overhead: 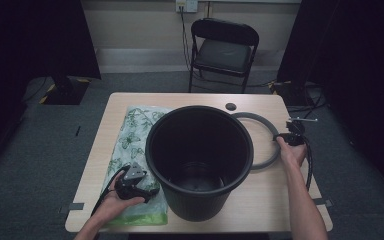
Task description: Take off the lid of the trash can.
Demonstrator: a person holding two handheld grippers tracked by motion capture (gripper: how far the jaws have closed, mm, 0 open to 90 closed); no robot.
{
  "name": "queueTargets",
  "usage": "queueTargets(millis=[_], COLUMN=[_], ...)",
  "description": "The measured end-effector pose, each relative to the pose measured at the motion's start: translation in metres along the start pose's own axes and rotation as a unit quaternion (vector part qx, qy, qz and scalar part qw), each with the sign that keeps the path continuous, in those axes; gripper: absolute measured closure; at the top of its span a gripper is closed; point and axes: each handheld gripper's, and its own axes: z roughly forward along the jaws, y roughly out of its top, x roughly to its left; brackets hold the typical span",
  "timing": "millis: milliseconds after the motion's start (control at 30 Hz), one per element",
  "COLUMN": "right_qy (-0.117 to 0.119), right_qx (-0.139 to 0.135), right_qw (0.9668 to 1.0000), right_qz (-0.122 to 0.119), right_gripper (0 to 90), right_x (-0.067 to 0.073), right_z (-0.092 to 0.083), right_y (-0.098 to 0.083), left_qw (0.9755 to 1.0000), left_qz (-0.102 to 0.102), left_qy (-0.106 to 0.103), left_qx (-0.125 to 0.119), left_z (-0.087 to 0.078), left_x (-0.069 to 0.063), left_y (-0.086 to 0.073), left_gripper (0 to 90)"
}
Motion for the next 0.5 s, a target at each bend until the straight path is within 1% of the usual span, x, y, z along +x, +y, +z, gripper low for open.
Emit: queueTargets(millis=[33, 100, 133, 200, 233, 300, 367, 433, 500], right_qy=[0.005, -0.002, -0.003, 0.01, 0.011, 0.013, 0.013, 0.026, 0.029], right_qx=[0.001, -0.002, -0.002, -0.003, -0.018, -0.02, -0.035, -0.041, -0.042], right_qw=[1.0, 0.9999, 0.9999, 0.9999, 0.9997, 0.9996, 0.9989, 0.9978, 0.9956], right_qz=[-0.003, -0.011, -0.015, -0.011, -0.013, -0.017, -0.028, -0.044, -0.078], right_gripper=[75.8, 75.4, 73.3, 63.1, 55.6, 54.5, 53.2, 51.9, 50.5], right_x=[-0.001, 0.0, -0.001, -0.001, 0.0, 0.001, 0.003, 0.007, 0.013], right_z=[0.001, 0.001, 0.002, 0.001, -0.003, -0.005, -0.013, -0.022, -0.031], right_y=[-0.001, -0.003, -0.003, -0.004, -0.004, -0.005, -0.008, -0.014, -0.026], left_qw=[1.0, 1.0, 1.0, 1.0, 1.0, 1.0, 1.0, 1.0, 1.0], left_qz=[0.001, -0.001, -0.002, -0.003, -0.002, -0.002, 0.0, 0.001, 0.003], left_qy=[0.001, -0.001, -0.002, -0.002, -0.003, -0.002, 0.0, -0.001, 0.0], left_qx=[0.0, -0.001, -0.001, 0.0, 0.001, 0.0, 0.002, 0.003, 0.005], left_z=[0.0, 0.0, 0.0, 0.0, 0.0, 0.0, 0.0, 0.0, 0.0], left_x=[0.0, 0.0, 0.0, 0.0, 0.0, 0.0, -0.001, -0.001, -0.002], left_y=[0.0, 0.0, 0.0, 0.0, 0.0, 0.0, 0.0, 0.0, 0.0], left_gripper=[17.6, 17.5, 17.2, 16.6, 16.3, 16.3, 16.3, 16.2, 15.9])
